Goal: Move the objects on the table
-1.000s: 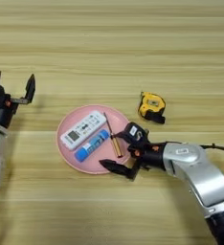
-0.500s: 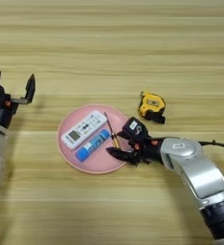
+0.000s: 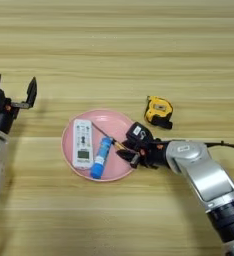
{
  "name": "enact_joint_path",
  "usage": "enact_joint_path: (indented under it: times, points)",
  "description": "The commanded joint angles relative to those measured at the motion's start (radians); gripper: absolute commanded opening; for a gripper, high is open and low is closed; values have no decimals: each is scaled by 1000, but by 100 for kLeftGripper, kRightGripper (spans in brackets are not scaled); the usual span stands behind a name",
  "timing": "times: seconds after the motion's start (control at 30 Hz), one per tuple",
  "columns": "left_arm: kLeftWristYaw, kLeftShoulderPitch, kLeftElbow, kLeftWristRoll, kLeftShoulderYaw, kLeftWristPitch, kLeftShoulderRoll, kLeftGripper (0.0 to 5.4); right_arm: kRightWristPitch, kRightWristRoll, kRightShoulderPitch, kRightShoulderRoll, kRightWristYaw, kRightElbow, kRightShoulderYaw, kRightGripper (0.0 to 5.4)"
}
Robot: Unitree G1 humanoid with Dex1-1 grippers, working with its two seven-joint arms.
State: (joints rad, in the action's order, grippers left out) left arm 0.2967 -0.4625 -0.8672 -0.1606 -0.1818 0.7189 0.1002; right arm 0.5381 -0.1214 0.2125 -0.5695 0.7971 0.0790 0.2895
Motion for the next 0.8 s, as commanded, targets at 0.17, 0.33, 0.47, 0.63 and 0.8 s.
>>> enact_joint_path:
  times: [0.17,0.33,0.47,0.63,0.8]
  points:
    - [-3,-9,-4,2,2,1,0,540,24,10,14,-5,1,-14,-5,84]
    - [-2,-9,-6,2,2,1,0,540,35,-11,24,7,-11,6,-36,84]
    - [-1,-10,-10,2,1,2,1,540,37,-27,38,17,-25,24,-73,84]
    - [0,-12,-14,2,1,3,2,540,26,-43,55,35,-53,37,-117,84]
    - [1,-13,-17,1,0,4,4,540,31,-72,62,53,-77,61,-166,84]
